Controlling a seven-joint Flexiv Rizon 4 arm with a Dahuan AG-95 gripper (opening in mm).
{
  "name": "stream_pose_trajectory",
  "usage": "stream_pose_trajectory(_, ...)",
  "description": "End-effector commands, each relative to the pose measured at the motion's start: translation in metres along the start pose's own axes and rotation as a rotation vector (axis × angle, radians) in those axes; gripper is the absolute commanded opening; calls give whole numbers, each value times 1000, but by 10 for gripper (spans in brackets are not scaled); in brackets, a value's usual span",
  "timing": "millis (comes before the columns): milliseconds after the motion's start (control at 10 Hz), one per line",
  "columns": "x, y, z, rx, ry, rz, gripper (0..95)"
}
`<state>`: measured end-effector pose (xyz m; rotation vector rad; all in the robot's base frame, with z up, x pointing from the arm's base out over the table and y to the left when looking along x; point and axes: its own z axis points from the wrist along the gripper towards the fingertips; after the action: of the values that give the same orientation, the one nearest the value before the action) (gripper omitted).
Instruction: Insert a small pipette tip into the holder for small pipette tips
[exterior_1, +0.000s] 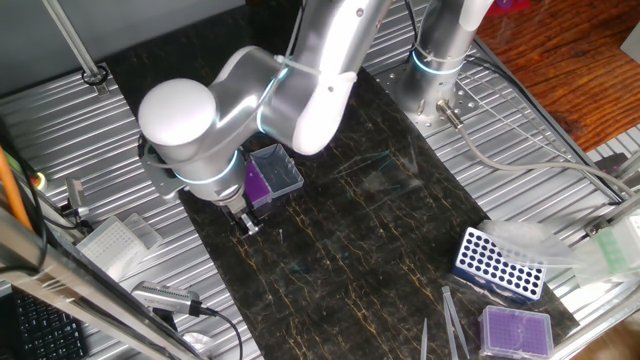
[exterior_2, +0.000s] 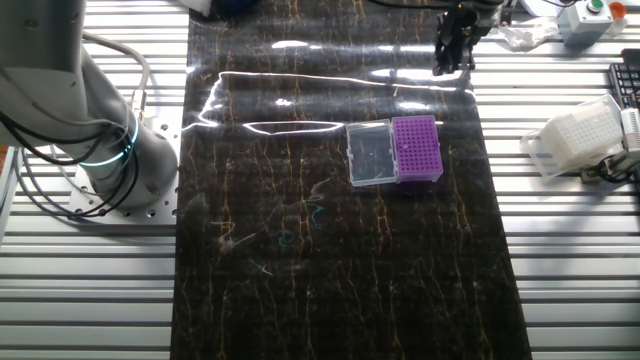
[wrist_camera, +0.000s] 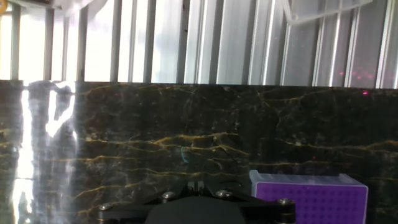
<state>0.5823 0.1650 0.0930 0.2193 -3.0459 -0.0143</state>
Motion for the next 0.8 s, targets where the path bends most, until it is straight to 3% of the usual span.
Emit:
stream_pose_trajectory(100,2,0,-1,29,-2,-36,0)
stream_pose_trajectory(400,2,0,-1,87,19,-81,0)
stream_pose_trajectory(500,2,0,-1,134,23,-66,0)
stream_pose_trajectory(600,3,0,-1,115,13,-63,0)
stream_pose_trajectory(700,10,0,4,86,-15,-65,0)
stream_pose_trajectory(800,16,2,8,44,-34,-65,0)
